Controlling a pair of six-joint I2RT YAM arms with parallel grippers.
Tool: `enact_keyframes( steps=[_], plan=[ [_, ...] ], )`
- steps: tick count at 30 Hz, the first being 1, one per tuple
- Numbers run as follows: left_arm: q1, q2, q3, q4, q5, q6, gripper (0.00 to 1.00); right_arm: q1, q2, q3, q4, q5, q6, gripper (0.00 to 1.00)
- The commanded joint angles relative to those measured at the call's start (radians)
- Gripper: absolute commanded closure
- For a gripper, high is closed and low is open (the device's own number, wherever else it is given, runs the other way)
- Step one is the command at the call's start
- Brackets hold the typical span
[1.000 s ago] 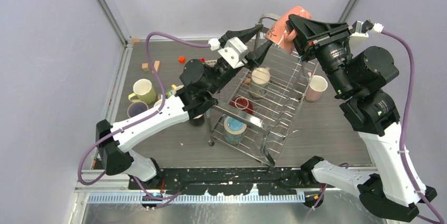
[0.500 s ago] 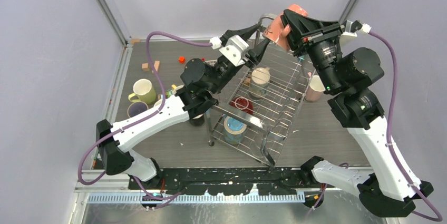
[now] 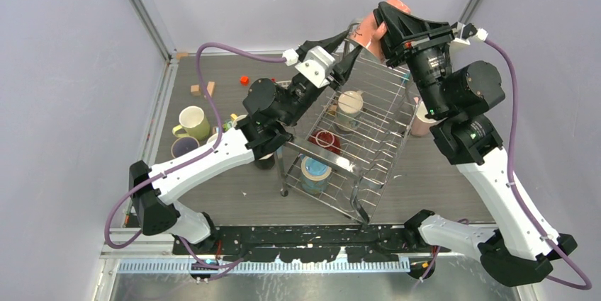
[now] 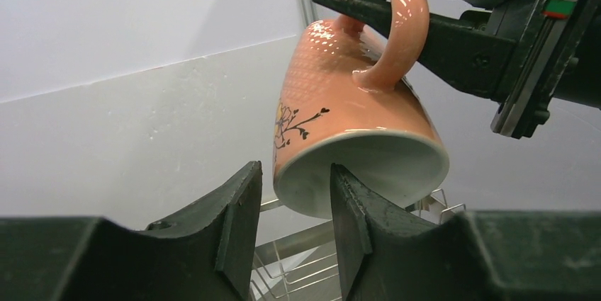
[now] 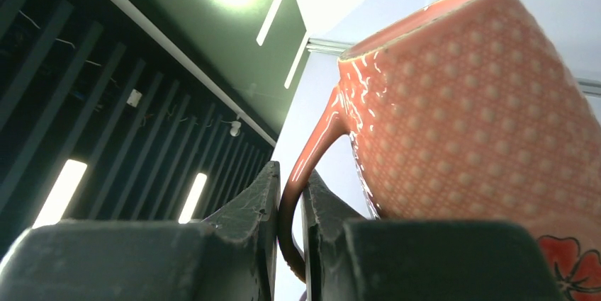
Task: Unload the cups from the dish rack
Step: Unload the cup from the dish rack.
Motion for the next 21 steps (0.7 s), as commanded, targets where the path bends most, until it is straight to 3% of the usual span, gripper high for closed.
enact_keyframes(
  steps=[1, 12, 21],
  plan=[
    [-0.003, -0.008, 0.02, 0.044, -0.04, 0.029, 0.59, 0.011, -0.011, 0.023, 0.162, -0.013, 0.044, 0.99],
    [-0.002, 0.026, 0.076, 0.045, -0.026, 0.013, 0.62, 0.023, -0.011, 0.002, 0.172, -0.025, 0.066, 0.99],
    [-0.002, 0.039, 0.099, 0.033, -0.016, 0.011, 0.79, 0.028, -0.01, 0.003, 0.172, -0.027, 0.068, 0.99]
  ],
)
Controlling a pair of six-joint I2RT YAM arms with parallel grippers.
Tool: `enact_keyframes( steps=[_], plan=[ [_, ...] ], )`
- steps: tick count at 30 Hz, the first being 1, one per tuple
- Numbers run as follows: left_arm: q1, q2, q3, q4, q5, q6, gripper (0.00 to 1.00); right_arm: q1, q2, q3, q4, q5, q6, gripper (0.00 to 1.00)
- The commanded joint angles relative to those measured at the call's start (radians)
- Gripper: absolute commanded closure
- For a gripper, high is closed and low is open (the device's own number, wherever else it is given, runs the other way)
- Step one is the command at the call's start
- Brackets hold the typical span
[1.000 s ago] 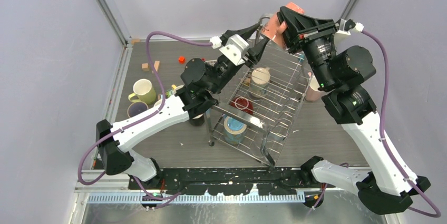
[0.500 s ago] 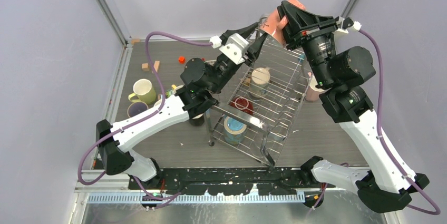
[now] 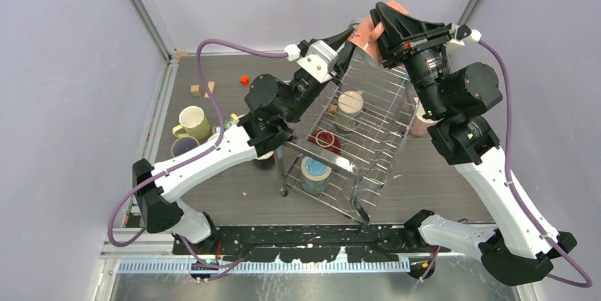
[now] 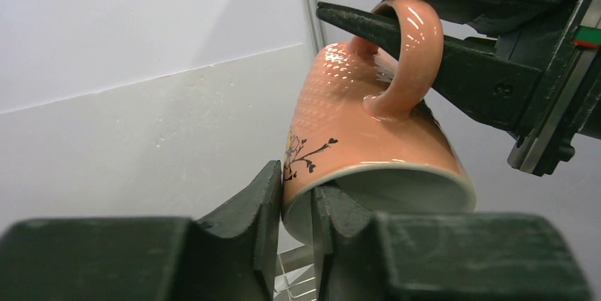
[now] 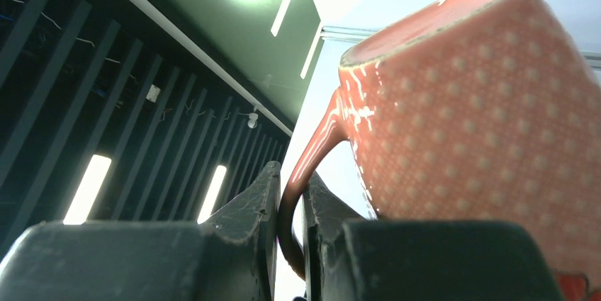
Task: Unload the cups from the dish rack
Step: Unload the cup from the dish rack.
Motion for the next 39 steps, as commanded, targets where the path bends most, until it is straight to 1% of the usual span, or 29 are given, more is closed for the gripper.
enact_keyframes(
  steps=[1, 4, 11, 13, 15, 17, 20, 23, 32, 39],
  plan=[
    [-0.003, 0.011, 0.044, 0.036, 0.003, -0.001, 0.85, 0.008, -0.011, 0.019, 0.129, -0.013, 0.013, 0.99],
    [-0.002, 0.013, 0.053, 0.036, -0.007, -0.001, 0.99, 0.01, -0.013, 0.011, 0.129, -0.016, 0.013, 0.99],
    [-0.002, 0.009, 0.065, 0.062, -0.052, -0.044, 1.0, 0.009, -0.021, -0.02, 0.112, -0.013, 0.009, 0.99],
    [-0.002, 0.001, 0.064, 0.071, -0.077, -0.065, 1.0, 0.01, -0.021, -0.025, 0.109, -0.011, 0.007, 0.97],
    [-0.003, -0.004, 0.066, 0.071, -0.096, -0.079, 1.0, 0.01, -0.022, -0.029, 0.1, -0.01, 0.003, 0.9],
    [-0.003, -0.007, 0.07, 0.071, -0.115, -0.092, 1.0, 0.01, -0.024, -0.028, 0.088, -0.008, -0.006, 0.77],
    [-0.003, -0.011, 0.075, 0.072, -0.122, -0.107, 1.0, 0.01, -0.028, -0.026, 0.073, -0.004, -0.02, 0.61],
    [-0.003, -0.015, 0.082, 0.071, -0.125, -0.129, 1.0, 0.011, -0.03, -0.023, 0.056, -0.004, -0.036, 0.49],
    [-0.003, -0.023, 0.111, 0.052, -0.137, -0.181, 1.0, 0.01, -0.047, -0.035, 0.01, 0.001, -0.08, 0.31],
    [-0.001, -0.034, 0.142, 0.014, -0.163, -0.218, 1.0, 0.009, -0.078, -0.041, -0.026, 0.0, -0.128, 0.21]
  ],
)
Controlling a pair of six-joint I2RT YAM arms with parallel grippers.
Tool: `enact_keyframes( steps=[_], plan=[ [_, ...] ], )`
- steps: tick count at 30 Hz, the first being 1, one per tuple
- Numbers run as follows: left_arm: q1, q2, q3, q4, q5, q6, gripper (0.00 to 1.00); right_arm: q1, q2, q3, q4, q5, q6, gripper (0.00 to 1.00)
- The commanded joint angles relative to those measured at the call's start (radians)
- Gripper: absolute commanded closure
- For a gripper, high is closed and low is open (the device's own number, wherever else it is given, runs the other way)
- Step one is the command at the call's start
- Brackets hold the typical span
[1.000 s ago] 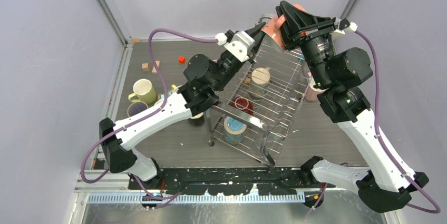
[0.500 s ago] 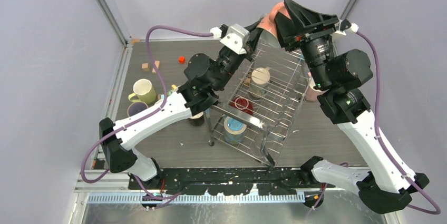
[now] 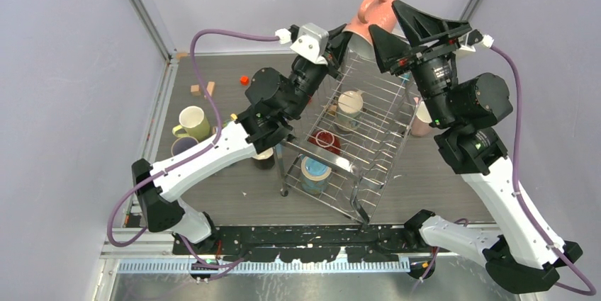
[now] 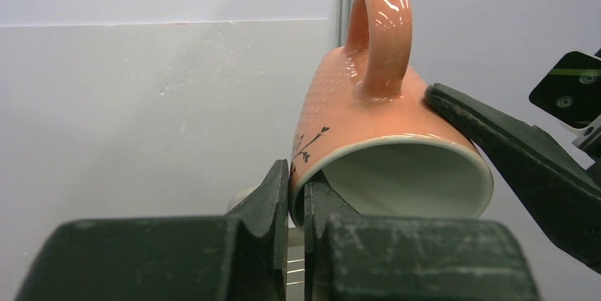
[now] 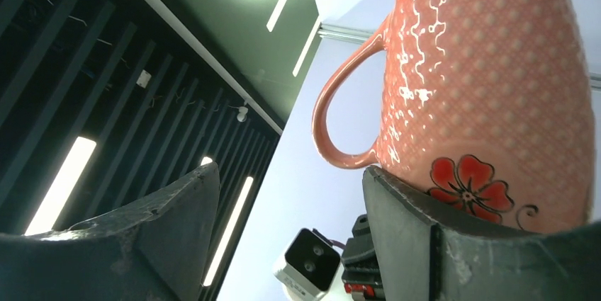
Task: Unload the cups from the dish rack
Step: Place the cup at the center of the board.
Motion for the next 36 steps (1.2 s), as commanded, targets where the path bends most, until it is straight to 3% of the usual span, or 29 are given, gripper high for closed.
enact_keyframes(
  steps=[1, 8, 19, 30, 36],
  plan=[
    [-0.001, -0.045, 0.09, 0.099, -0.024, -0.061, 1.0, 0.005, -0.027, -0.006, -0.038, -0.012, -0.056, 0.21],
    [0.001, -0.061, 0.146, 0.007, -0.055, -0.094, 1.0, 0.004, -0.077, -0.051, -0.052, -0.007, -0.109, 0.17],
    [0.006, -0.1, 0.214, -0.174, -0.136, -0.123, 1.0, 0.005, -0.138, -0.044, -0.211, -0.007, -0.238, 0.12],
    [0.05, -0.262, 0.16, -0.408, -0.228, -0.121, 1.0, 0.005, -0.237, -0.054, -0.393, 0.04, -0.428, 0.06],
    [0.057, -0.357, 0.151, -0.625, -0.359, -0.127, 1.0, 0.004, -0.262, -0.033, -0.543, 0.037, -0.547, 0.0]
  ],
)
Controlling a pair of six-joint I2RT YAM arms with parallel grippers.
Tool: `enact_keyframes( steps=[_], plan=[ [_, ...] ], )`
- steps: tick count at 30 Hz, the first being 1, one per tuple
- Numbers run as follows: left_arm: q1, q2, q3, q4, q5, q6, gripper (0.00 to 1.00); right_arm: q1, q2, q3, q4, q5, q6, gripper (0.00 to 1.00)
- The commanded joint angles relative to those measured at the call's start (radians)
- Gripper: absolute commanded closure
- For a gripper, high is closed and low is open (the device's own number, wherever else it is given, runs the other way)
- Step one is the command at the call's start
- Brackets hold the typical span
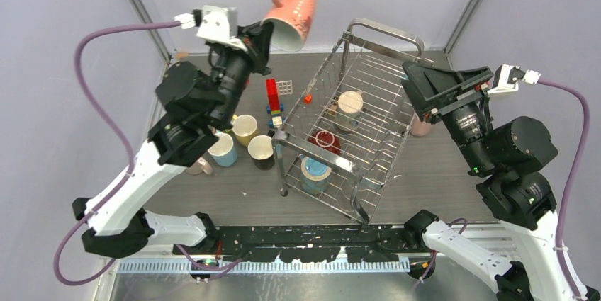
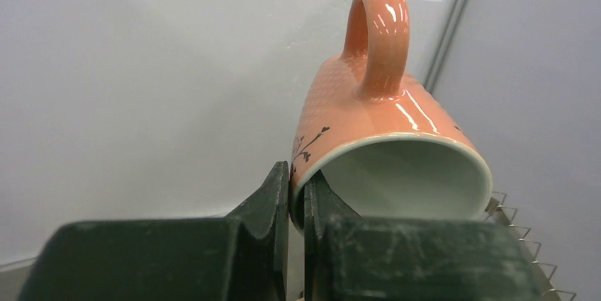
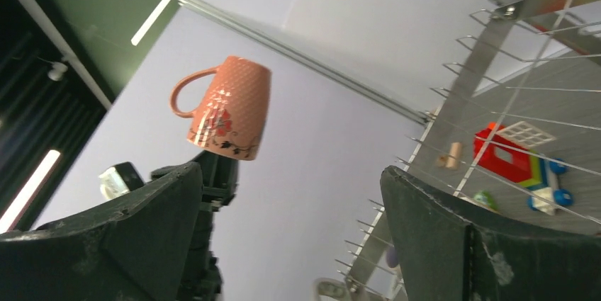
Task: Unload the cups from the dish rack
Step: Place the cup at the center of the board.
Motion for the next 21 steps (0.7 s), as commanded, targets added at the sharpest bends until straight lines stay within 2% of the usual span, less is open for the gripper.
enact_keyframes(
  steps=[1, 6, 13, 18, 21],
  plan=[
    [0.007, -0.106, 0.002, -0.103, -0.136, -0.024, 1.0, 0.005, -0.006, 0.023, -0.126, 0.01, -0.133, 0.0],
    [0.009, -0.207, -0.062, -0.249, -0.271, -0.024, 1.0, 0.004, -0.018, 0.014, -0.199, -0.011, -0.196, 0.0],
    [0.012, -0.305, -0.126, -0.497, -0.409, -0.117, 1.0, 0.005, -0.036, -0.005, -0.257, -0.035, -0.251, 0.0],
    [0.039, -0.322, -0.137, -0.716, -0.454, -0.227, 1.0, 0.005, -0.05, -0.015, -0.291, -0.044, -0.275, 0.0],
    [0.087, -0.338, -0.167, -0.827, -0.415, -0.316, 1.0, 0.004, -0.057, -0.022, -0.308, -0.054, -0.284, 0.0]
  ],
)
